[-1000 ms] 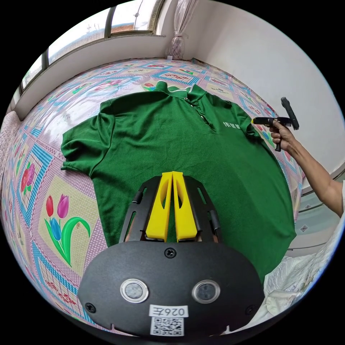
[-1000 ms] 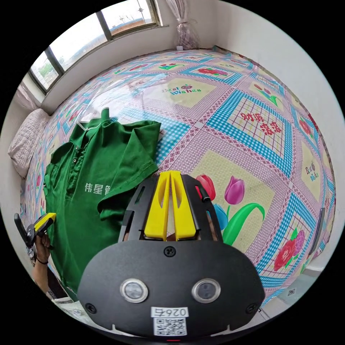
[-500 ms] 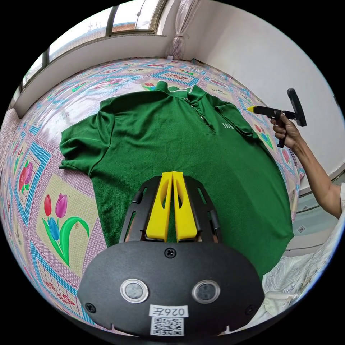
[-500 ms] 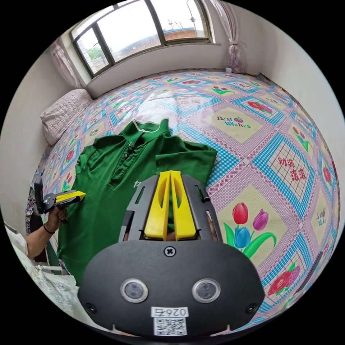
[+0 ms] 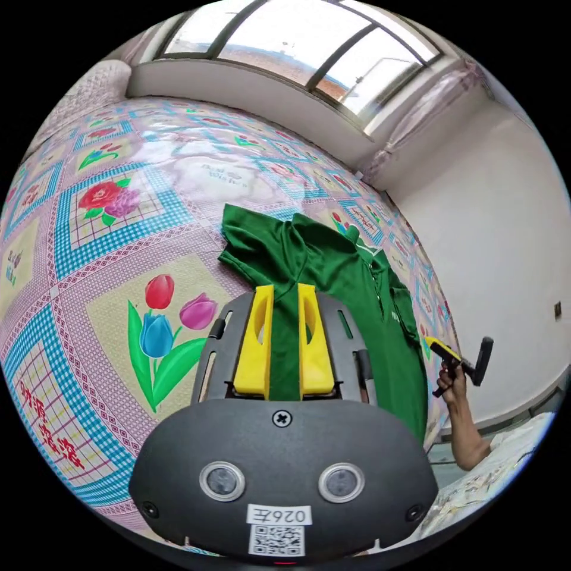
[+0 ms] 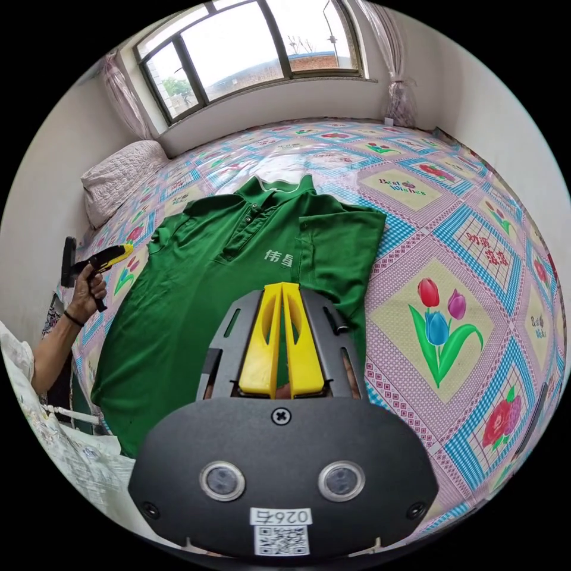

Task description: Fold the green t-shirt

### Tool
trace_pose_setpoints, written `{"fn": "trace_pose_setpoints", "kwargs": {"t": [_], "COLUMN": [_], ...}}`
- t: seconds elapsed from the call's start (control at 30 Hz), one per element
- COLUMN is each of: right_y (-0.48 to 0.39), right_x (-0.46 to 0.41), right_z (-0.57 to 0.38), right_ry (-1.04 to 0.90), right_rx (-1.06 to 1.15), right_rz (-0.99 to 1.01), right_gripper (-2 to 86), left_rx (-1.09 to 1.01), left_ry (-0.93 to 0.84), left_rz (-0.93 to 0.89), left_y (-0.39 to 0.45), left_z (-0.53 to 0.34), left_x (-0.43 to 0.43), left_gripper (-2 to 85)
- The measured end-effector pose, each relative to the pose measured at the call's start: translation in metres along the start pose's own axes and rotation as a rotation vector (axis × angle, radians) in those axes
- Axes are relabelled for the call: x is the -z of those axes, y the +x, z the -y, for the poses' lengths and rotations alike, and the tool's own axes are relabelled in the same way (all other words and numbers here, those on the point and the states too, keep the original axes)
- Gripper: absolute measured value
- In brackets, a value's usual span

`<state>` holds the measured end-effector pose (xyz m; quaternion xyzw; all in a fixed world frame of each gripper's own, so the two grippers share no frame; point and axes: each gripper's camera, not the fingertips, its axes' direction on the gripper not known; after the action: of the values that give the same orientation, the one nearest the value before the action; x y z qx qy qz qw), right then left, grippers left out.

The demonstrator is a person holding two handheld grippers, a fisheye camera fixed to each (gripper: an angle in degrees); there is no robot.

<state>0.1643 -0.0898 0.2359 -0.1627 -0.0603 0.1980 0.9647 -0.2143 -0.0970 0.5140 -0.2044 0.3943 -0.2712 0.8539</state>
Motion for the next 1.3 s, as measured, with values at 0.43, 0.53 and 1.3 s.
{"fn": "trace_pose_setpoints", "kwargs": {"t": [0.43, 0.53, 1.3], "right_y": [-0.008, -0.004, -0.009], "right_x": [0.033, 0.037, 0.052], "right_z": [-0.055, -0.059, -0.085], "right_ry": [-0.021, -0.01, 0.006], "right_rx": [-0.058, -0.092, -0.158], "right_rz": [-0.041, -0.028, -0.027], "right_gripper": [-1.3, -1.3, -1.2], "left_rx": [0.244, 0.261, -0.134], "left_ry": [-0.06, -0.057, 0.058], "left_rz": [0.124, 0.146, 0.214], "left_y": [-0.035, -0.032, 0.088], "left_z": [0.04, 0.042, 0.0], "left_x": [-0.029, -0.031, -0.016], "left_gripper": [15.4, 14.1, -1.0]}}
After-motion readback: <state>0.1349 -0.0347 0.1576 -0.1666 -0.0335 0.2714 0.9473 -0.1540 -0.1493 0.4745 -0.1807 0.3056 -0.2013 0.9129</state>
